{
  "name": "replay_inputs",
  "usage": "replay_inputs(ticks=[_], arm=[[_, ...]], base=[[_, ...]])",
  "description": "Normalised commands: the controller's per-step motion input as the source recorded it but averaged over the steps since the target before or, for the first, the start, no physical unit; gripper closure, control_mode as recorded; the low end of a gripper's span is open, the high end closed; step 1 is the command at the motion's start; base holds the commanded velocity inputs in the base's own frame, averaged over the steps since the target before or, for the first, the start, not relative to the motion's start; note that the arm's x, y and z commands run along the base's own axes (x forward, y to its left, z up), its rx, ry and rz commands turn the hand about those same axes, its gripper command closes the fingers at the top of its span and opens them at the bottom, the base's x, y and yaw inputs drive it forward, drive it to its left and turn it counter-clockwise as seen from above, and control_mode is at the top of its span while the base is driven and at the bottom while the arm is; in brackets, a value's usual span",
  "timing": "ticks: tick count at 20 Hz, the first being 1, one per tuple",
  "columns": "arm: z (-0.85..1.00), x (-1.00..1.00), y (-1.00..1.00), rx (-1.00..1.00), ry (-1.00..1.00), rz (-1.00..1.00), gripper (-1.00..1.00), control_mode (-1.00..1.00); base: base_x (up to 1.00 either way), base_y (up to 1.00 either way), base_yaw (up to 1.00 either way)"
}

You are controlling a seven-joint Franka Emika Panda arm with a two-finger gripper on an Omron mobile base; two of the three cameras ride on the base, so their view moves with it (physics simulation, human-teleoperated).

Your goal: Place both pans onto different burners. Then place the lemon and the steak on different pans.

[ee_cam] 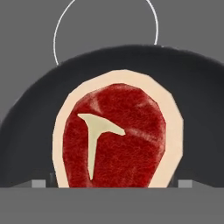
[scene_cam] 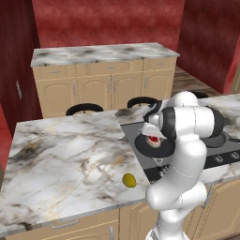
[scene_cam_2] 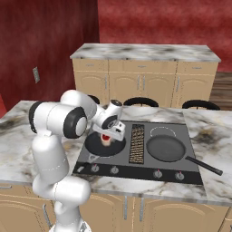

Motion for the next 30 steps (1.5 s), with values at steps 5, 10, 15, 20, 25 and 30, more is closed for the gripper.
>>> replay_inputs(ticks=[5,10,15,20,25,30], arm=[[-0.01,-0.09,0.06,-0.05,-0.17,0.00,-1.00,-1.00],[-0.12,-0.44,-0.03,-0.05,-0.12,0.00,-1.00,-1.00],[-0.09,-0.54,-0.07,-0.02,-0.03,0.00,-1.00,-1.00],[-0.11,0.11,0.03,-0.01,0.00,0.00,-1.00,-1.00],[0.14,-0.02,0.00,0.00,0.00,0.00,-1.00,-1.00],[0.30,-0.17,0.00,0.00,-0.02,0.00,-1.00,-1.00]], base=[[0.00,0.00,0.00],[0.00,0.00,0.00],[0.00,0.00,0.00],[0.00,0.00,0.00],[0.00,0.00,0.00],[0.00,0.00,0.00]])
